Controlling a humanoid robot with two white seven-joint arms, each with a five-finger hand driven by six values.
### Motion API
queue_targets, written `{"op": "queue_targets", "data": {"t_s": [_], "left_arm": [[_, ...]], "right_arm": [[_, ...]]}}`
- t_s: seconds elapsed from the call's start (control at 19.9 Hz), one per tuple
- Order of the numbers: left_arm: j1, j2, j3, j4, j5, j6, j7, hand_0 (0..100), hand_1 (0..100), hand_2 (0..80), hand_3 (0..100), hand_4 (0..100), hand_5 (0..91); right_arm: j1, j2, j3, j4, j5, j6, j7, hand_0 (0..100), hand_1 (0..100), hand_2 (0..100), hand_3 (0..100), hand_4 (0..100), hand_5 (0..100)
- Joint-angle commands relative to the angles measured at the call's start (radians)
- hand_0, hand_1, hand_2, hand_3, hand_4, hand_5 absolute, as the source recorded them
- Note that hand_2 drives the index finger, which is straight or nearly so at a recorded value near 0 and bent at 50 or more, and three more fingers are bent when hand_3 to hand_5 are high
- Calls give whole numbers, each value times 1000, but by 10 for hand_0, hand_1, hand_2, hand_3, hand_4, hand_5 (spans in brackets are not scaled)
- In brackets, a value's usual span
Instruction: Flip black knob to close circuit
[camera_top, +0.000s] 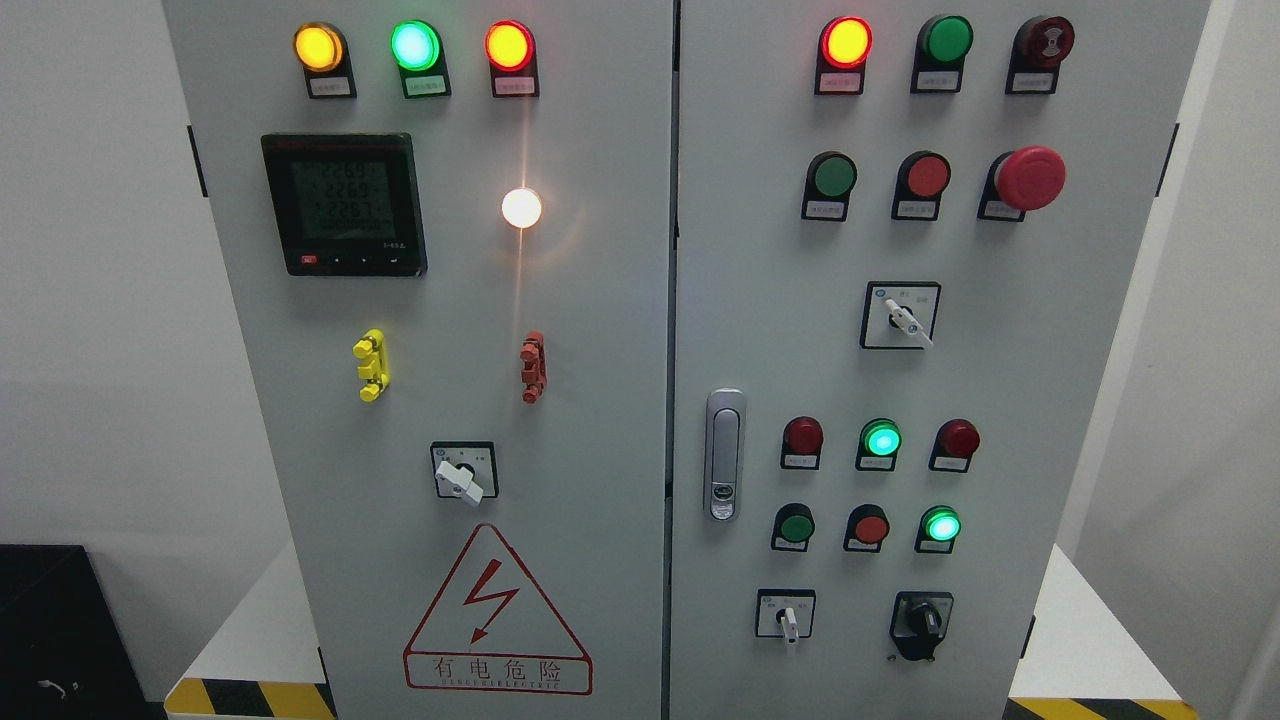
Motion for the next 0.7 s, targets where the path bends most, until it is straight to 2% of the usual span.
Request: {"op": "queue_targets", "data": {"t_s": [0.0, 0.2, 0.35, 0.65], "left_arm": [[6, -1, 0, 0, 0, 0, -1, 120, 556, 0, 0, 0, 0], [6, 0, 0, 0, 0, 0, -1, 120, 556, 0, 0, 0, 0], [6, 0, 0, 0, 0, 0, -1, 120, 556, 0, 0, 0, 0], [6, 0, 0, 0, 0, 0, -1, 120, 556, 0, 0, 0, 0]], "right_arm": [[-65, 0, -6, -44, 21, 12, 44, 0, 0, 931, 1000, 989, 1000], [-80, 0, -8, -45, 52, 23, 50, 0, 0, 931, 1000, 991, 1000], [-111, 0, -14, -45, 50, 57, 82, 0, 0, 931, 1000, 992, 1000], [-154, 0, -15, -36, 52, 61, 85, 0, 0, 930, 1000, 993, 1000]]}}
